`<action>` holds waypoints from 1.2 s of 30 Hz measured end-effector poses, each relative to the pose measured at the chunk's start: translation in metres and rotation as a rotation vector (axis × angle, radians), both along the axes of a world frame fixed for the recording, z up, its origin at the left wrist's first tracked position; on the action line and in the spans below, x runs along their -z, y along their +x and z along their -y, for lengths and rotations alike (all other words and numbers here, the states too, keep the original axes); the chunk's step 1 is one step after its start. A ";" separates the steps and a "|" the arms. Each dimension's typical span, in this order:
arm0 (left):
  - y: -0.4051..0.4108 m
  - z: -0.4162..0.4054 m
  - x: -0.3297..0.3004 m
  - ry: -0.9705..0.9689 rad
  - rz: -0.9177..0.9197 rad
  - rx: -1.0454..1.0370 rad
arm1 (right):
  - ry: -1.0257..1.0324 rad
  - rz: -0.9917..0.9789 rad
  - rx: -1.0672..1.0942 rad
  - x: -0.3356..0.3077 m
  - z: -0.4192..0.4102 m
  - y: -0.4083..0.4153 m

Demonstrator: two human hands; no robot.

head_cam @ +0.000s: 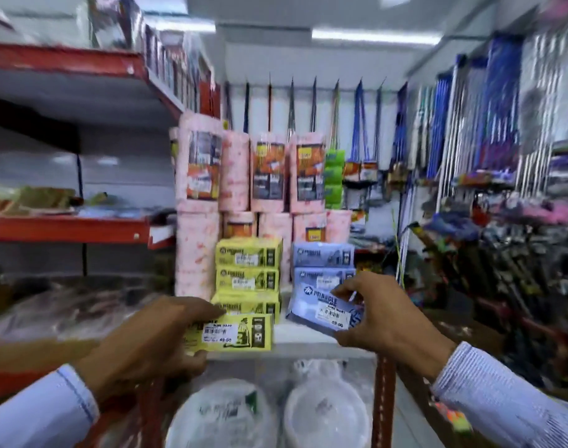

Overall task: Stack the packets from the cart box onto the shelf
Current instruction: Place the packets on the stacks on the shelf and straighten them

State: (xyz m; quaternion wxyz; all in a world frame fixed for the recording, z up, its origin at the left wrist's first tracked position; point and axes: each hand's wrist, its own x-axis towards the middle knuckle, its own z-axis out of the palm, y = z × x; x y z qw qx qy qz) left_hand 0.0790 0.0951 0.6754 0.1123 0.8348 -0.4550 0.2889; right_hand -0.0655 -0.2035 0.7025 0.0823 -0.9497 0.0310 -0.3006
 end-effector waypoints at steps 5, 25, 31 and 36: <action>0.041 0.021 -0.024 -0.034 0.004 -0.006 | -0.095 0.046 0.068 -0.011 0.018 0.035; 0.098 0.075 -0.017 0.014 -0.136 -0.013 | -0.135 0.077 0.117 0.020 0.043 0.104; 0.093 0.079 -0.014 -0.036 -0.186 -0.051 | -0.124 0.078 0.112 0.019 0.043 0.104; 0.091 0.081 -0.009 -0.077 -0.183 -0.075 | -0.123 0.100 0.097 0.027 0.044 0.103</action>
